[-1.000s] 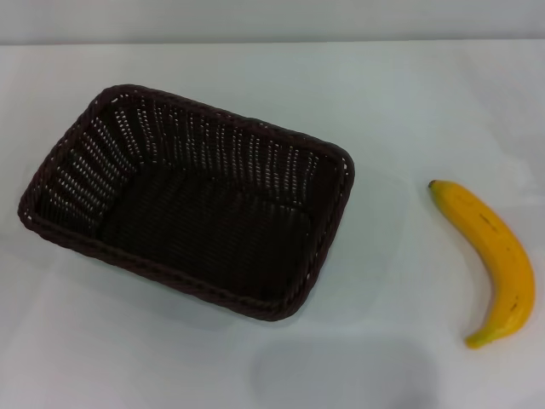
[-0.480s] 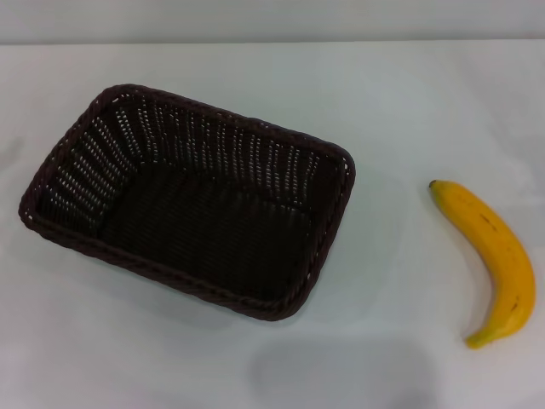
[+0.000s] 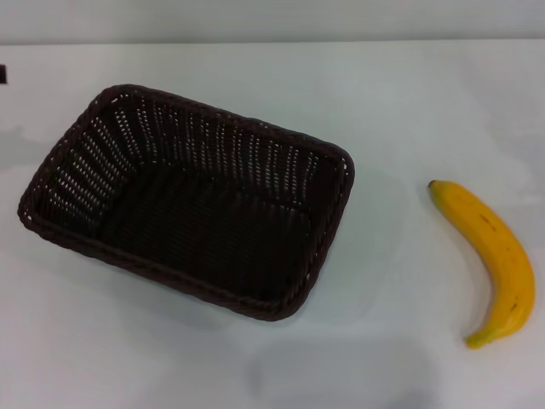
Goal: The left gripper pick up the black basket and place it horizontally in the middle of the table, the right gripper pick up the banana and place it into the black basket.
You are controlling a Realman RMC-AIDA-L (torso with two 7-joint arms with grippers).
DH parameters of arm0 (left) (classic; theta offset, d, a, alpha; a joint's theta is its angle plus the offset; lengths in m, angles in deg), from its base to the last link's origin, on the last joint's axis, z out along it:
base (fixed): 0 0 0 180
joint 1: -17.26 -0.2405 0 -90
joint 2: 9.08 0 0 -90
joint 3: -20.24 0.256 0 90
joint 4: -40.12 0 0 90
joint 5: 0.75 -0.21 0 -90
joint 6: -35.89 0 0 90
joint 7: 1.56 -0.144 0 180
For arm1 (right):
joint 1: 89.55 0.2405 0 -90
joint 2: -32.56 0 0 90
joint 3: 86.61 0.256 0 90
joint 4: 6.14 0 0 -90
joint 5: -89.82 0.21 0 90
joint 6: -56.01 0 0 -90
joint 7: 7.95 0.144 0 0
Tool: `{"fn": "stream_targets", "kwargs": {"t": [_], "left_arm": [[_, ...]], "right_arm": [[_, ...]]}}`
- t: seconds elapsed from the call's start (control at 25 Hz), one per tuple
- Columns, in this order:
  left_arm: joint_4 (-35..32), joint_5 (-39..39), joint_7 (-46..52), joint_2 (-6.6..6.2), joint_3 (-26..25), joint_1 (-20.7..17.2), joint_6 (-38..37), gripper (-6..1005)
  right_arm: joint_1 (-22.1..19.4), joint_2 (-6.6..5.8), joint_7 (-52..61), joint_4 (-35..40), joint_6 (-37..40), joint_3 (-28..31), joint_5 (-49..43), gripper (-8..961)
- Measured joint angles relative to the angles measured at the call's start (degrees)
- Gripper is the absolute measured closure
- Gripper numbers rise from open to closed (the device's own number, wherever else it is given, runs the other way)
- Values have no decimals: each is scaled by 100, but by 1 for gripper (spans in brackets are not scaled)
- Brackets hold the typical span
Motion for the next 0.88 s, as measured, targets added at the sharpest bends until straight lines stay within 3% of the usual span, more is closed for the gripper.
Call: {"fn": "stream_targets", "kwargs": {"t": [0.44, 0.56, 0.88], "left_arm": [[417, -340, 226, 172, 682, 700, -160, 106], [541, -388, 244, 274, 716, 771, -177, 106], [995, -660, 324, 297, 835, 851, -159, 109]], "right_arm": [[-25, -3, 56, -22, -69, 23, 3, 98], [4, -5, 56, -25, -69, 6, 6, 99], [45, 5, 63, -53, -97, 23, 11, 99]]}}
